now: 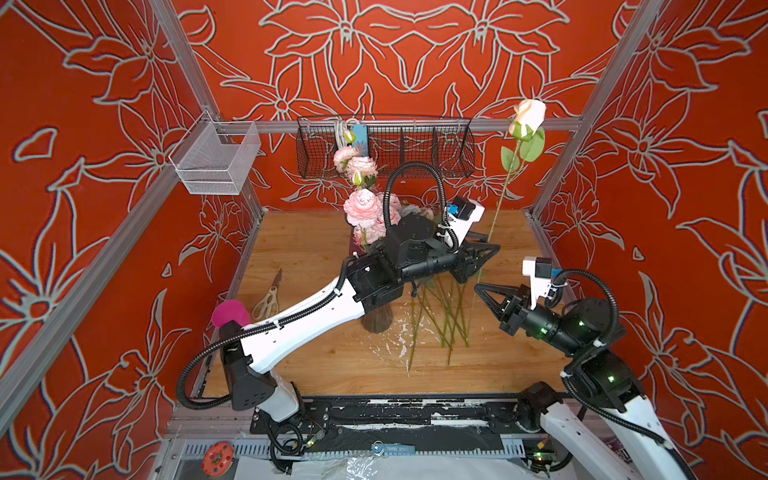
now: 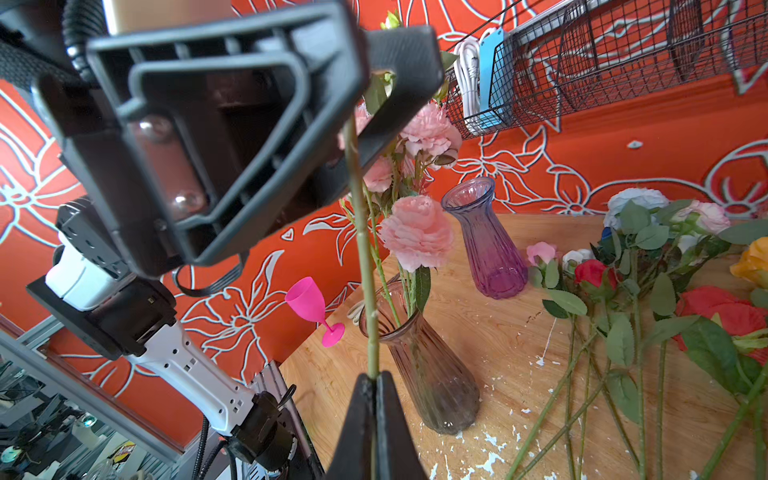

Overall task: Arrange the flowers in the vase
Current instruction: 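Grasp the rose stem with the left gripper while the right gripper opens and withdraws, then carry the pale pink rose with the left gripper and lower it into the brownish vase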

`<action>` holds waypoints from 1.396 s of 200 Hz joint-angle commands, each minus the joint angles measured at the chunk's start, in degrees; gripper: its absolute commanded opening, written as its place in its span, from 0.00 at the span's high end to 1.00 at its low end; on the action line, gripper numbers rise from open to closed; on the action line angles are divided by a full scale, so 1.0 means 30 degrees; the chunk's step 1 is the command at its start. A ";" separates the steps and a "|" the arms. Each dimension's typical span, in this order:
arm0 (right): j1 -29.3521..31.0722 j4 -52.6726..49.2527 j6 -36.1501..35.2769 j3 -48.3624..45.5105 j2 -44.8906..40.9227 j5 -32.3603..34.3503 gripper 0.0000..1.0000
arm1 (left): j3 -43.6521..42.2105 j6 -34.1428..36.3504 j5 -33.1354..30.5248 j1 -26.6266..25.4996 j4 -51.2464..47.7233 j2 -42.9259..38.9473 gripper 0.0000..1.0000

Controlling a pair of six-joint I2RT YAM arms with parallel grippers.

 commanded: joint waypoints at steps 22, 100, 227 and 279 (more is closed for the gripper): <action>0.0206 0.0521 0.0297 -0.0221 0.0144 -0.0699 1.00 | -0.0257 0.0190 0.0679 0.0075 0.1226 -0.0067 1.00; 0.0235 -0.2722 -0.0331 -0.0628 -0.1489 0.5542 0.48 | -0.2428 0.3336 -0.3202 0.0075 0.1370 -0.3883 1.00; 0.0220 -0.2209 0.0318 -0.1664 -0.0275 0.9150 0.47 | -1.3680 0.8200 -1.3638 0.0525 0.9450 -1.4814 1.00; 0.0207 -0.2684 0.0103 -0.1942 -0.0892 0.9574 0.47 | -1.3242 0.6558 -1.1793 0.2704 0.8264 -1.3322 1.00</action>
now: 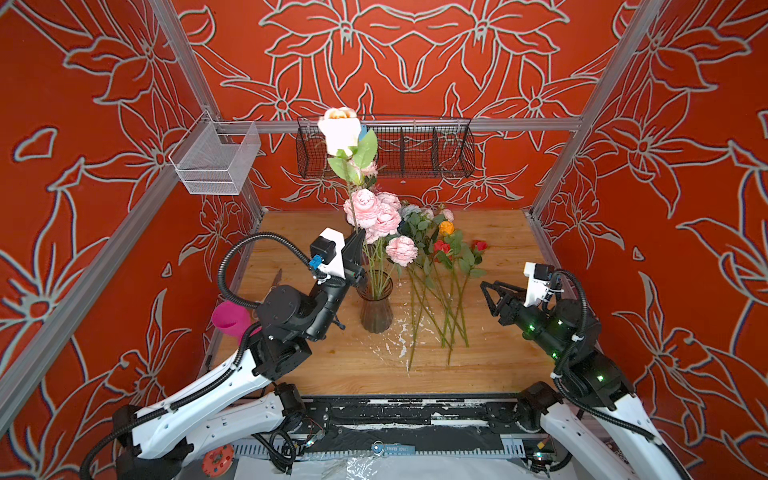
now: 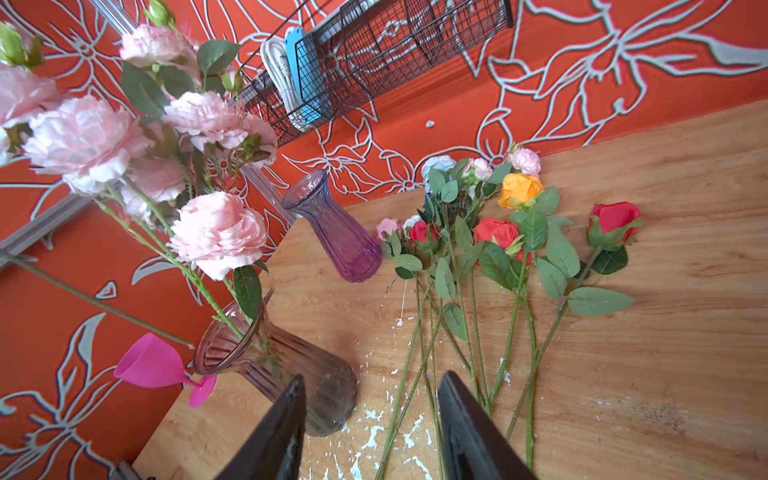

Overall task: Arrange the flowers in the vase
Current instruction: 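Carry the pale pink rose with the left gripper and lower it into the brownish vase, then open the left gripper and draw it back while the right gripper reaches toward the pile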

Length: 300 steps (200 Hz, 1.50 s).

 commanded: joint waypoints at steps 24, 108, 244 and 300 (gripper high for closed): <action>0.0083 -0.0286 0.0037 -0.0318 -0.0321 0.0758 0.47 | 0.0443 -0.1807 0.0954 0.1615 -0.0406 0.0616 1.00; 0.0082 -0.0800 -0.0521 -0.0167 0.0239 0.0438 0.47 | -0.2164 -0.3971 0.3007 0.1785 -0.2558 0.1176 1.00; 0.0082 -0.0513 -0.0492 0.0504 0.1956 -0.0112 0.46 | -0.2676 -0.5666 0.3168 0.1784 -0.6679 -0.1011 0.52; 0.0082 -0.1060 -0.0554 0.1065 0.3011 0.0714 0.46 | -0.1149 -0.7267 0.3186 0.1784 -1.0036 -0.1719 0.38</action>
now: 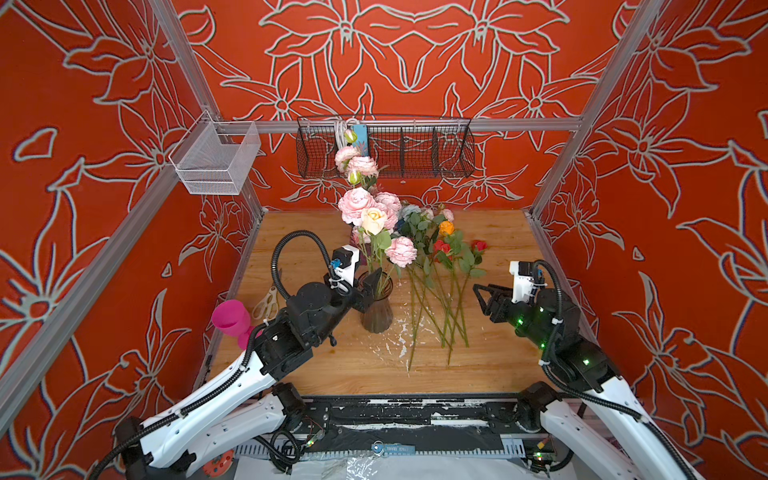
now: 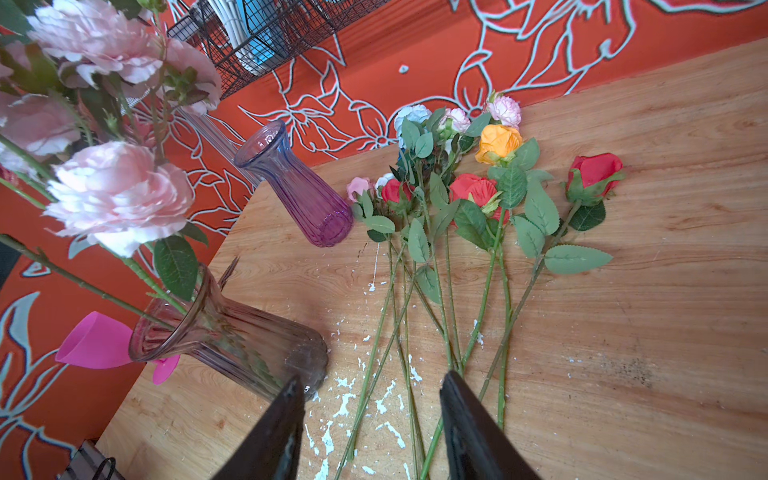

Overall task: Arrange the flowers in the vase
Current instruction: 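Open the left gripper and draw it back while the right gripper reaches toward the pile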

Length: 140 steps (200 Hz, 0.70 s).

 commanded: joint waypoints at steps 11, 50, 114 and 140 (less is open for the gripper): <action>0.0084 -0.0402 -0.0062 0.0954 0.0910 0.0775 0.46 | 0.1176 -0.1603 0.0044 0.0057 -0.2890 -0.0898 0.34; 0.0008 -0.1516 0.0612 0.1900 0.3379 0.1924 0.54 | 0.2336 -0.3039 -0.0215 0.0057 -0.6013 -0.2033 0.33; -0.0974 -0.1543 -0.0033 0.3071 0.7993 0.2875 0.50 | 0.3328 -0.3977 -0.0044 0.0057 -0.8827 -0.3640 0.18; -0.1876 -0.1419 0.0663 0.3492 1.0620 0.2960 0.50 | 0.3155 -0.4170 0.0032 0.0057 -0.9558 -0.4188 0.17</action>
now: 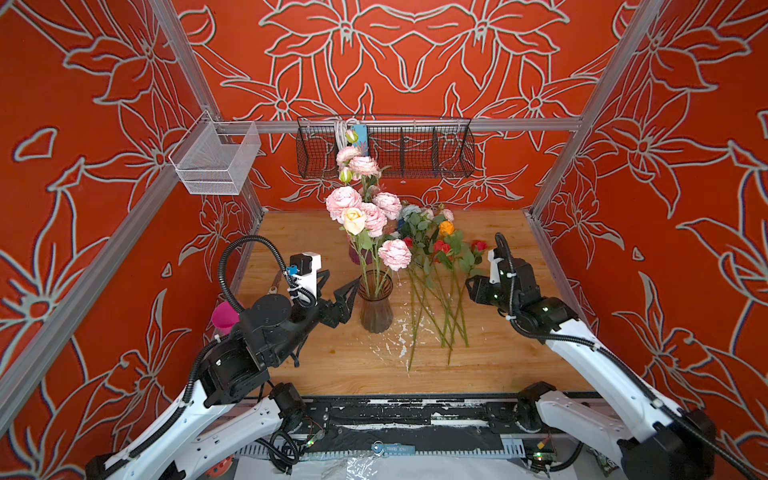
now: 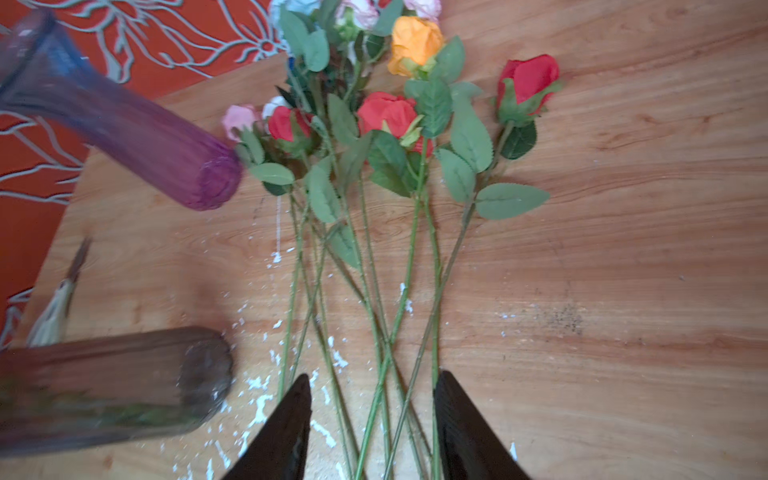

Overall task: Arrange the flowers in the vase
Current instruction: 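Open the left gripper and draw it back while the right gripper reaches toward the pile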

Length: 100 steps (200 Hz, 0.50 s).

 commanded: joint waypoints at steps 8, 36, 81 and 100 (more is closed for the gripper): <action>-0.1070 -0.0138 0.0897 0.0916 0.2656 0.0670 0.50 | -0.0095 -0.0572 0.0171 0.0072 -0.1472 -0.0676 0.16; -0.1860 0.0789 0.1301 0.0886 0.4445 -0.0078 0.50 | -0.0626 -0.0206 0.0494 0.0057 -0.0631 -0.0765 0.13; -0.2449 0.1210 0.1726 0.1116 0.6295 0.0091 0.48 | 0.0031 0.0031 0.0778 0.0057 -0.2061 -0.1179 0.13; -0.2685 0.1122 0.1754 0.1759 0.7671 -0.0265 0.48 | -0.0805 -0.0741 -0.0513 0.0057 -0.2156 -0.3000 0.13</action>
